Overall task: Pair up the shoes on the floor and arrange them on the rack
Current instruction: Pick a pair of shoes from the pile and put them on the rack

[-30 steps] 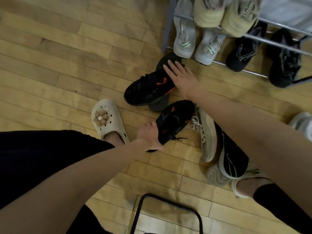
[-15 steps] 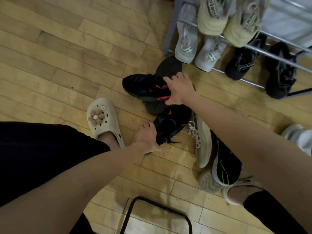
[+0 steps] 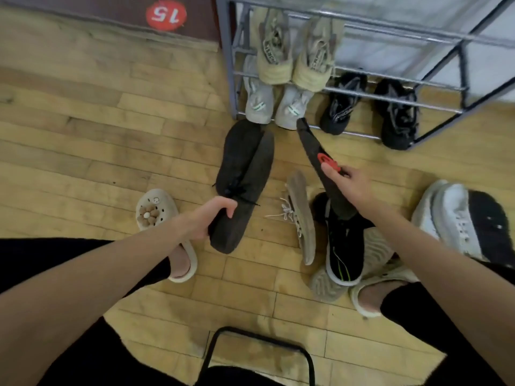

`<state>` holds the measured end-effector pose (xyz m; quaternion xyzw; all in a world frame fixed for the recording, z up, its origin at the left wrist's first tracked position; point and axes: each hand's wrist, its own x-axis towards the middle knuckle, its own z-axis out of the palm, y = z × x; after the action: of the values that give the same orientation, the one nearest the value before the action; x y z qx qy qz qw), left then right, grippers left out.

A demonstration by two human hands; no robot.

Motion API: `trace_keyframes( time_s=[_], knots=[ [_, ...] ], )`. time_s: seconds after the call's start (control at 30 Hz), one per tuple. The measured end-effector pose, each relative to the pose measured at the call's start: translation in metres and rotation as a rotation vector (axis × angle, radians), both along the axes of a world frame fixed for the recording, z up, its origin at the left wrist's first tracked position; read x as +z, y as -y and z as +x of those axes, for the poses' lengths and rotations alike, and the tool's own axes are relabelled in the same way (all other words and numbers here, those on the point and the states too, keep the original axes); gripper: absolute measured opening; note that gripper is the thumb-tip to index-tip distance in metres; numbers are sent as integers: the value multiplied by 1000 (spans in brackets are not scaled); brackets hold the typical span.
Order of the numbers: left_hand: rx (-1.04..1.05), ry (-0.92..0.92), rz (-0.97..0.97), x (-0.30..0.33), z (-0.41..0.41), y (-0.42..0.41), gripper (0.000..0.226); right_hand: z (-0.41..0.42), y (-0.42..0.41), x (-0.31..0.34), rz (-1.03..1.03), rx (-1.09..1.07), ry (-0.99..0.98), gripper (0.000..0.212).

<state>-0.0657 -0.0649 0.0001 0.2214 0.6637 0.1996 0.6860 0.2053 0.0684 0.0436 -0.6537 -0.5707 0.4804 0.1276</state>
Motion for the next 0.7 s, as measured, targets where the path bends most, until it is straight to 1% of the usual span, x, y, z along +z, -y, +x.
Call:
trace_keyframes(
  time_s=[0.07,0.13,0.17,0.2,0.27,0.4,0.5,0.57,0.6,0.63,0.7],
  knots=[
    [53,52,37,34,17,-2,42,25,10,9,-242,-216,-208,50],
    [125,113,50,58,31,-2,47,48,19,14,-411,-306,-477,52],
    [123,149,74,67,36,-3,47,58,23,15,-450,-339,-599,54],
    [107,144,90,74,40,-4,45,66,26,14,-457,-379,-684,54],
    [116,107,109,88,50,-12,41,78,30,17,-436,-436,-786,50],
    [100,61,159,111,78,-35,32,98,33,30,-347,-426,-871,47],
    [64,-5,177,130,99,-56,17,117,29,40,-298,-384,-906,44],
    [44,-76,191,140,112,-70,25,127,26,46,-268,-379,-942,42],
    [30,-118,206,143,118,-78,27,132,25,48,-251,-377,-939,40],
    [19,-165,237,145,124,-86,24,136,24,51,-237,-377,-910,35],
    [15,-263,319,154,138,-101,13,143,20,59,-199,-416,-803,27]
  ],
)
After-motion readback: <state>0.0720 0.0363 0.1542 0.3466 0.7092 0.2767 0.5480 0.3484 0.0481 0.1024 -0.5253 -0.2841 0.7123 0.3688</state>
